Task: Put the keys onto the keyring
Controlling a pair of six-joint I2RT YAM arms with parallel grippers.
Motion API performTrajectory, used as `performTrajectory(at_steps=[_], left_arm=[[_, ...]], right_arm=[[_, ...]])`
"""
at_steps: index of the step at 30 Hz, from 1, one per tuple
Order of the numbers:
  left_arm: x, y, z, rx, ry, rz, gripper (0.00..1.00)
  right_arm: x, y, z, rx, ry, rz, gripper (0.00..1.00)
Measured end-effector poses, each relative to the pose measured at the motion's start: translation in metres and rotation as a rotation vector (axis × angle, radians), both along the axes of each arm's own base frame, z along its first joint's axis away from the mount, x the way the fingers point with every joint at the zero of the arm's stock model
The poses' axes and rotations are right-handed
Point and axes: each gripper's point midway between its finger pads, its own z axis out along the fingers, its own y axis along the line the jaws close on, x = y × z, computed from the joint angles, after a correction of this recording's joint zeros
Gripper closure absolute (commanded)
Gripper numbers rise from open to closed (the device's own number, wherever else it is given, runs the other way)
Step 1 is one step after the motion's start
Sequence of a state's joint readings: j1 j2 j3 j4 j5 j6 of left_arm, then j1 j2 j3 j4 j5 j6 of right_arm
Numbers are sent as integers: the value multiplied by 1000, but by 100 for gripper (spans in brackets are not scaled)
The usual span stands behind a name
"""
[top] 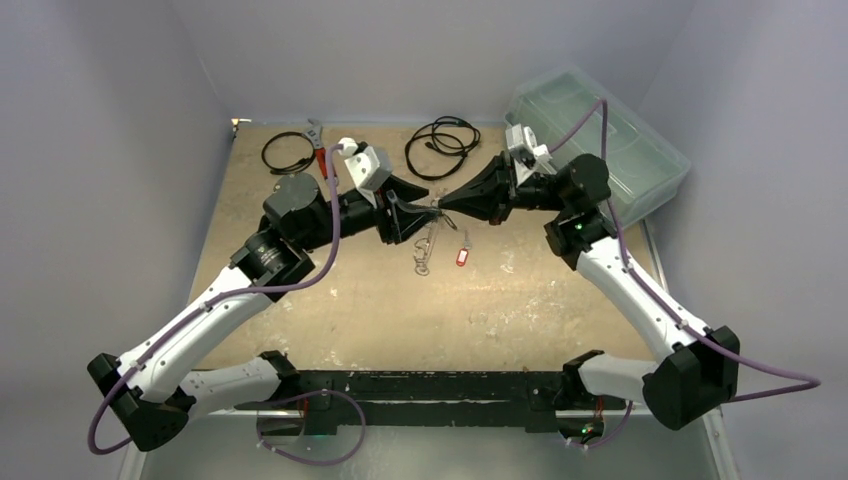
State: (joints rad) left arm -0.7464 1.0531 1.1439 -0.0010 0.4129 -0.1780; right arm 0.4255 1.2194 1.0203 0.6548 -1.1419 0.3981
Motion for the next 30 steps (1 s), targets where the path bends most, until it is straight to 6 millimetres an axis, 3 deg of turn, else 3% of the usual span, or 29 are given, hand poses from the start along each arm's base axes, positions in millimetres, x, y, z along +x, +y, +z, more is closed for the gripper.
performTrajectory(at_steps=[5,9,14,16,22,30], left_arm=[[4,10,-3,67,-5,49,55],[5,18,-5,140,-37,72,55],[8,28,-13,228,-99,97,39],[9,33,-18,256,-120,114,39],[3,36,-27,305,-163,80,50],[-4,24,-51,386,-188,-39,61]], right_arm=[[14,8,-1,-82,-23,-98,100],[21,7,-16,-178,-20,-160,100],[31,6,-35,-319,-9,-225,100],[31,4,-40,-361,-12,-238,100],[22,2,-61,-449,2,-231,100],[9,7,-66,-496,-28,-209,100]])
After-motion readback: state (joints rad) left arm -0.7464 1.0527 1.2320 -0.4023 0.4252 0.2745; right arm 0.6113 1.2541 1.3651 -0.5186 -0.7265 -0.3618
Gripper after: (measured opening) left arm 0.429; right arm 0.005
